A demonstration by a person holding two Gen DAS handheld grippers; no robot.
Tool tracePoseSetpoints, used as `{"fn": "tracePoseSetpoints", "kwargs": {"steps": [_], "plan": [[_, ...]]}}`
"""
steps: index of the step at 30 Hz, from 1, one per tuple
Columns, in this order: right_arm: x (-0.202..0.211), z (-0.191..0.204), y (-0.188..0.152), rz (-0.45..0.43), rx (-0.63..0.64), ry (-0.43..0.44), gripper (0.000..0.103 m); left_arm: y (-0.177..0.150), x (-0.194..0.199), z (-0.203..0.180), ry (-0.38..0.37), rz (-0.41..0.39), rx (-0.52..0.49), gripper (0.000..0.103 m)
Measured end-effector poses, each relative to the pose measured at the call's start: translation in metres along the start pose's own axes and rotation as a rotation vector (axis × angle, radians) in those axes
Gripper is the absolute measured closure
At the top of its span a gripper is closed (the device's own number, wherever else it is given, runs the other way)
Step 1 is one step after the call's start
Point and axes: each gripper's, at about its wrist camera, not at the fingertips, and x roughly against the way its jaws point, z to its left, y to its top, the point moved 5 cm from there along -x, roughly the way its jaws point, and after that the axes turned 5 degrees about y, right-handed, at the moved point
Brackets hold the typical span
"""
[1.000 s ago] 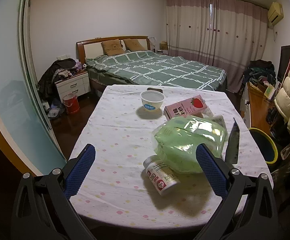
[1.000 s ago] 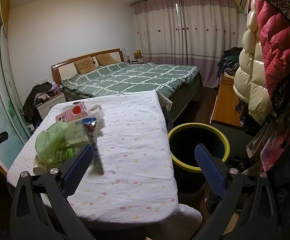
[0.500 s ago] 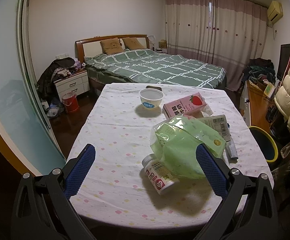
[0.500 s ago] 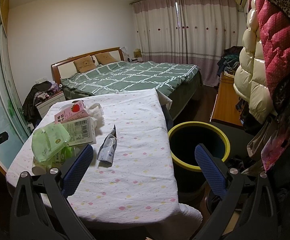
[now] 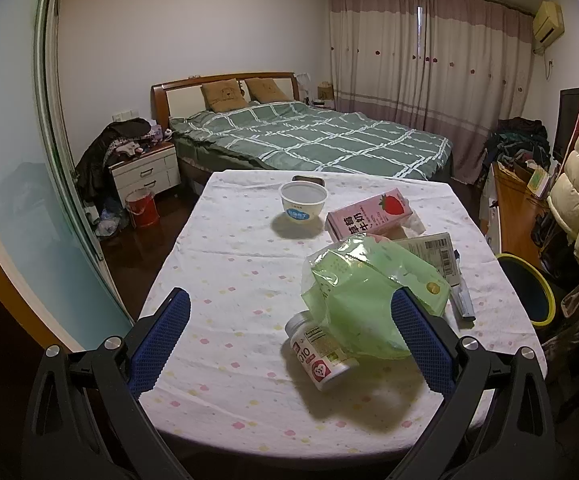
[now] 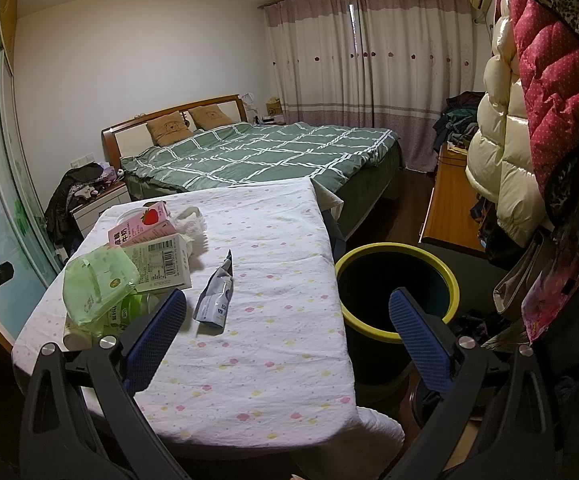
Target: Collect trash
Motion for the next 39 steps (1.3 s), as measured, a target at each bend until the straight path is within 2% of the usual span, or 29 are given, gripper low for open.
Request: {"fn": "tracePoseSetpoints", "kwargs": {"steps": [12,16,21,27,32,39], "plan": [[-0.001,-0.001,-0.001,0.003,-0.002,0.002,0.006,-0.001,-0.002,0.0,0.003,0.004,-0.002,0.004],[-0.009,0.005,-0.003,0.014,0.006,0.029,0.006,0.0,-0.003,0.004,0.011,-0.001,0.003,0.004],[-0.03,0.036,-0.007,0.053,0.059,0.129,0.006,0.002,0.0,0.018,0.035,-0.014,0.027,0.004],[-0.063,0.097,-0.009,0.111,0.157,0.246,0.006,-0.001,-0.002,0.042,0.073,-0.015,0.064,0.004],[-0.092,0.142,-0.012,0.183,0.163,0.357,0.006,-0.006,-0.011,0.06,0.097,0.003,0.089,0.004],[-0.125,0.177,-0.021,0.27,0.152,0.389,0.006,-0.012,-0.024,0.076,0.109,0.02,0.103,0.004]]}}
